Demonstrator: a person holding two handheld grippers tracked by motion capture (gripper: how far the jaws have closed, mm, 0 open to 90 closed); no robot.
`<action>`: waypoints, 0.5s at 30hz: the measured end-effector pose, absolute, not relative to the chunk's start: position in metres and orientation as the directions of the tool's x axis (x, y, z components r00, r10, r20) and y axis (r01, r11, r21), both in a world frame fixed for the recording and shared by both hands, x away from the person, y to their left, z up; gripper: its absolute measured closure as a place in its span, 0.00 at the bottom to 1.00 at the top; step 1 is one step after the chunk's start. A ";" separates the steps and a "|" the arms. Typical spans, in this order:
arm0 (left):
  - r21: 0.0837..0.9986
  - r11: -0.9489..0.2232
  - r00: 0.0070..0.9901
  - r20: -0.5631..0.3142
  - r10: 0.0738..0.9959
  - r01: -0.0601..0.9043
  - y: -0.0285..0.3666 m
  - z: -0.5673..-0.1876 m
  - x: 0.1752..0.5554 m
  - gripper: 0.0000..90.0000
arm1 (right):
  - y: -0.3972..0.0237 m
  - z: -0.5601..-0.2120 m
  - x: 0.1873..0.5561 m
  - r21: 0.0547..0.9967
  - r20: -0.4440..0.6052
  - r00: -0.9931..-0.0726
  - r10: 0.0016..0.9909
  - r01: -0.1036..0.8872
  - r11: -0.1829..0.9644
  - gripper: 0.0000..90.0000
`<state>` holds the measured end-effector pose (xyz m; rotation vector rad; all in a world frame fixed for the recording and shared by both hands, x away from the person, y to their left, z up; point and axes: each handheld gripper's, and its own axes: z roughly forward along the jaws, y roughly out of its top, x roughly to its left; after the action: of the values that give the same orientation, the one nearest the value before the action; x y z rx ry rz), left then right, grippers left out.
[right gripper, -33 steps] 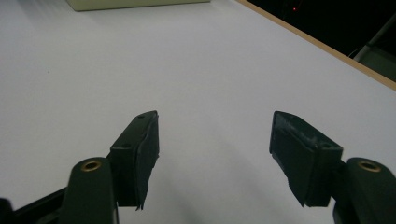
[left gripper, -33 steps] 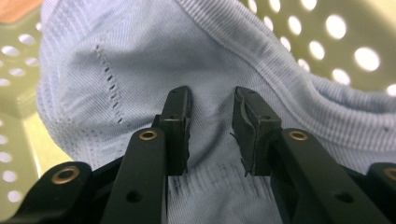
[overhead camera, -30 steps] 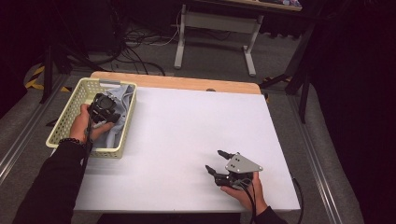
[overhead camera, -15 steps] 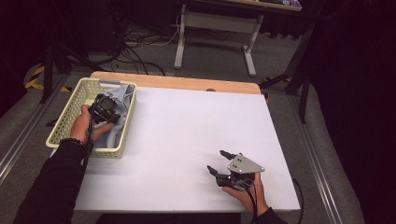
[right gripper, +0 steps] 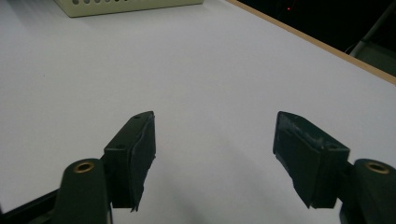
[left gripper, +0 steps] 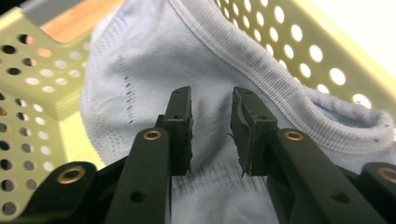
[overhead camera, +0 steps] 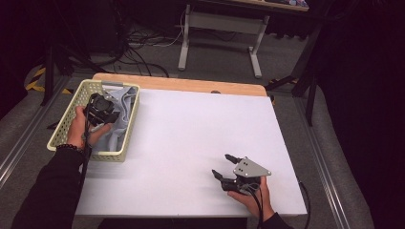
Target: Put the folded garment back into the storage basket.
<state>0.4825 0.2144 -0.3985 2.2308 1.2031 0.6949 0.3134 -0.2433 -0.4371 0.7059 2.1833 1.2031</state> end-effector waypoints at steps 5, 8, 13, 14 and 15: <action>0.712 -0.424 0.430 0.188 0.883 0.559 0.223 -0.391 0.474 0.71 | -0.245 -0.440 0.314 0.872 -0.184 -0.714 0.676 0.199 0.448 0.34; 0.756 -0.394 0.423 0.171 0.890 0.522 0.228 -0.385 0.468 0.72 | -0.246 -0.440 0.316 0.874 -0.176 -0.713 0.678 0.203 0.441 0.34; 0.793 -0.376 0.434 0.158 0.887 0.479 0.229 -0.378 0.459 0.71 | -0.246 -0.440 0.317 0.874 -0.178 -0.709 0.683 0.206 0.441 0.33; 0.799 -0.376 0.435 0.162 0.886 0.469 0.230 -0.376 0.456 0.71 | -0.246 -0.440 0.317 0.874 -0.178 -0.709 0.683 0.206 0.441 0.33; 0.810 -0.369 0.439 0.156 0.885 0.456 0.229 -0.374 0.453 0.70 | -0.246 -0.440 0.317 0.873 -0.180 -0.708 0.683 0.206 0.443 0.33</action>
<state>0.4529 0.2295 -0.3739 1.9902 1.1240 0.7806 0.3167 -0.2463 -0.4403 0.7434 2.1806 1.2171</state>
